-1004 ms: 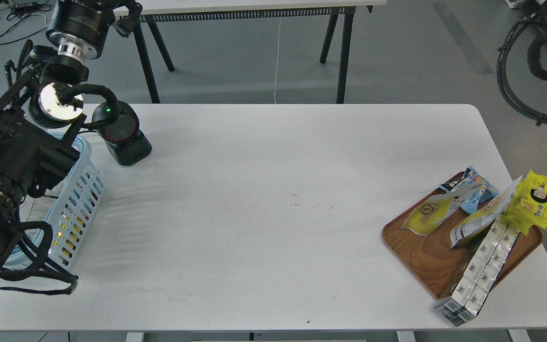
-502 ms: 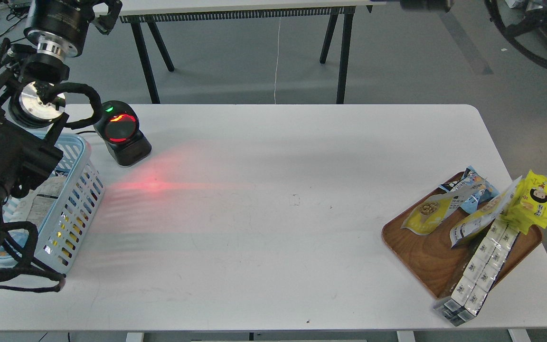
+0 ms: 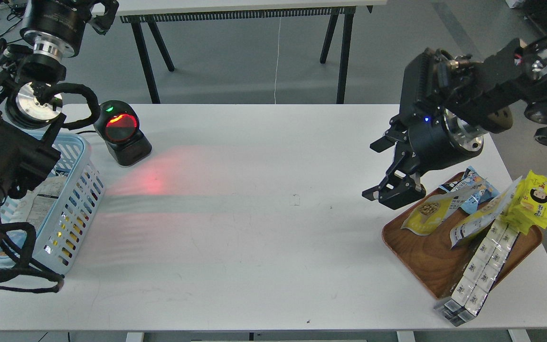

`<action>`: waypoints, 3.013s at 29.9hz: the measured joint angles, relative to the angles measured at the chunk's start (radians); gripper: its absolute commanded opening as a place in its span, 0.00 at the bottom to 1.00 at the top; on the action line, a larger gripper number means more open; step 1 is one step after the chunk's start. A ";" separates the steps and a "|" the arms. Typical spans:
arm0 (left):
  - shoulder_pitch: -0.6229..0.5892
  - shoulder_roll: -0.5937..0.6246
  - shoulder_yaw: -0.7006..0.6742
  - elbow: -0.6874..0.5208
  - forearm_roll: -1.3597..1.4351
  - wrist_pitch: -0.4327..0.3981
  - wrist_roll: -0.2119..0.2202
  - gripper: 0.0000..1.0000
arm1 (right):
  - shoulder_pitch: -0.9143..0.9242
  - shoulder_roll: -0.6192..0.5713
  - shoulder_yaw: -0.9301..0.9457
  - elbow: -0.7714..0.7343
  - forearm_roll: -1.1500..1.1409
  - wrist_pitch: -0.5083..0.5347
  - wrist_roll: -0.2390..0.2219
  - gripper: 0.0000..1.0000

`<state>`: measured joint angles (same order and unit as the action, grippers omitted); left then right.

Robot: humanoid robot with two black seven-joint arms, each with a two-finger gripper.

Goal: Scan snack and place in basket
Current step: 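Reach the right gripper to the yellow snack packet on the wooden tray, then grasp the yellow snack packet and lift it off the tray, then carry the packet to the table center and release it upright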

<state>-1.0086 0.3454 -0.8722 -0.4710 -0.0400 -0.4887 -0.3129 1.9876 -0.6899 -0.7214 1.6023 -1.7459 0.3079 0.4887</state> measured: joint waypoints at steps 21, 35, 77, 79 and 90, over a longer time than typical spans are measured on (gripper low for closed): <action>0.000 -0.003 0.003 0.000 0.000 0.000 0.001 1.00 | -0.247 -0.076 -0.100 -0.227 -0.351 -0.121 0.000 0.40; 0.001 -0.003 0.003 0.000 0.001 0.000 0.002 1.00 | -0.287 -0.069 -0.084 -0.255 -0.345 -0.129 0.000 0.00; -0.003 0.006 0.002 0.004 0.003 0.000 0.002 1.00 | -0.334 0.375 0.383 -0.399 -0.169 -0.009 0.000 0.00; -0.002 0.009 0.002 0.006 0.004 0.000 0.002 1.00 | -0.351 0.401 0.386 -0.421 -0.169 -0.009 0.000 0.00; -0.005 0.018 0.002 0.008 0.005 0.000 0.001 1.00 | -0.408 0.531 0.387 -0.508 -0.171 -0.009 0.000 0.01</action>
<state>-1.0137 0.3631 -0.8698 -0.4632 -0.0352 -0.4887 -0.3115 1.5799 -0.1588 -0.3343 1.0947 -1.9166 0.2992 0.4887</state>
